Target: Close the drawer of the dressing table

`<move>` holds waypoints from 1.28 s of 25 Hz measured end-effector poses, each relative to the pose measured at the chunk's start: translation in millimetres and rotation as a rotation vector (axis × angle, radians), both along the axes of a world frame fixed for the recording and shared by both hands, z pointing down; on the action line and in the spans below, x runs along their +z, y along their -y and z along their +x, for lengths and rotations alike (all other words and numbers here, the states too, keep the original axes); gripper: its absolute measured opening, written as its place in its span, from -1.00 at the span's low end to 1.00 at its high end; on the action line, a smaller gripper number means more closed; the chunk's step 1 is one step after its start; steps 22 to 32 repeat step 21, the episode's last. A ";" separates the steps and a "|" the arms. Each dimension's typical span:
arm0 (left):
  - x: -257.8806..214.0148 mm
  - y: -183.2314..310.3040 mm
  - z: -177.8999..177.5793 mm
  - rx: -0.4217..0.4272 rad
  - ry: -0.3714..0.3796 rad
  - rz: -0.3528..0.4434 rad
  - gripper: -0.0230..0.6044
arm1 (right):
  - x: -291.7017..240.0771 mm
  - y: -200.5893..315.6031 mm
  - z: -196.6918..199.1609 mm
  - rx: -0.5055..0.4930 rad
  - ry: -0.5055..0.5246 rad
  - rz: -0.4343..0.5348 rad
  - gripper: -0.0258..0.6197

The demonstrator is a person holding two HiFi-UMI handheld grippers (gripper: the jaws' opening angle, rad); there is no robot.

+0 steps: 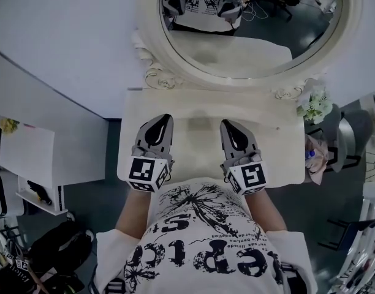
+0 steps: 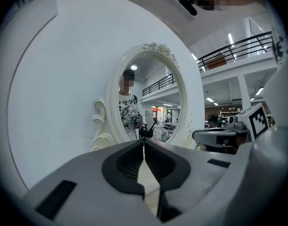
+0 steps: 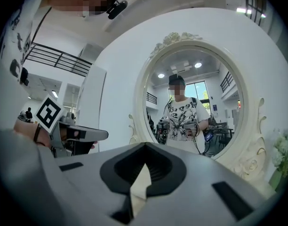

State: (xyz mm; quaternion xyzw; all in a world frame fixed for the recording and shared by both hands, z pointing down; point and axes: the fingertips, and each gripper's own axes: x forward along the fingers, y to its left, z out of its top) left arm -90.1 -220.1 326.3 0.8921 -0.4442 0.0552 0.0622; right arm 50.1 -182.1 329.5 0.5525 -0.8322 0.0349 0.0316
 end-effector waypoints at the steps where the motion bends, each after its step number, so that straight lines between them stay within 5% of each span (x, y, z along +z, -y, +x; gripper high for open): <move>1: -0.4 -1.0 0.9 0.001 0.001 0.004 -0.84 | -2.0 -1.0 0.7 0.000 0.003 0.005 -0.87; 32: 2.6 -13.4 8.8 0.030 0.010 0.000 -0.84 | 1.8 -13.7 1.1 0.014 -0.021 -0.002 -0.87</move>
